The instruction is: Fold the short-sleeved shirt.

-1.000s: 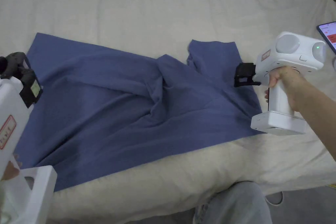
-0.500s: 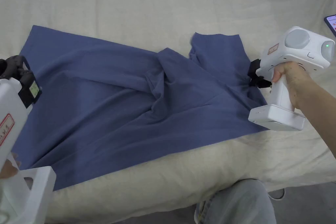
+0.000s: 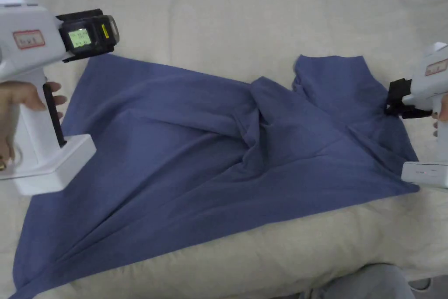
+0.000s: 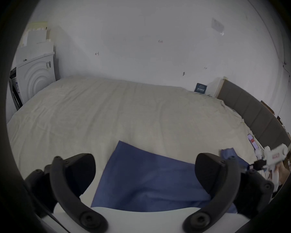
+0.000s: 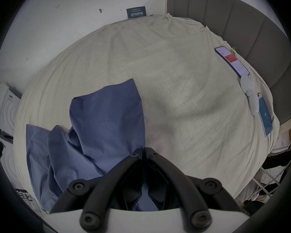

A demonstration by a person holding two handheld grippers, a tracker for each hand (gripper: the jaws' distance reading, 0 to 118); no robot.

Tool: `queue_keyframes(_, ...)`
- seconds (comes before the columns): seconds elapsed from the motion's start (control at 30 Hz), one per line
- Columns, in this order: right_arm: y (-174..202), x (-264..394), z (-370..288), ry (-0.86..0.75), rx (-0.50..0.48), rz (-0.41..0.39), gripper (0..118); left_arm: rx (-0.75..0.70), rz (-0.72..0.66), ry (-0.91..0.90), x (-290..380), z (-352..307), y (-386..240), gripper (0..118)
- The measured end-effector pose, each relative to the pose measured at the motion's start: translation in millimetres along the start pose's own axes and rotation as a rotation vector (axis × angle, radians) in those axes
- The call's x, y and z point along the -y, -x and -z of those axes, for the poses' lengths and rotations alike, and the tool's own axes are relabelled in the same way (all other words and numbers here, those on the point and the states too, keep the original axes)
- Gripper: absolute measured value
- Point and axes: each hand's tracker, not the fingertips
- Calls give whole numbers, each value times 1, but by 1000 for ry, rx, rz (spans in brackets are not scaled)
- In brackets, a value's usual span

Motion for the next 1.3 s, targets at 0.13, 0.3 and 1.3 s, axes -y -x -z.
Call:
queue_keyframes(0.13, 0, 2, -3, -3, -22, -12, 1, -65, 24, 123, -27, 60, 5, 118)
queue_keyframes(0.3, -3, -1, -3, -5, -50, -15, 1, -115, 86, 296, -42, 129, 10, 118)
queue_keyframes(1.3, -5, -2, -46, -135, -93, -43, 1, -146, 185, 235, -44, 112, 11, 0)
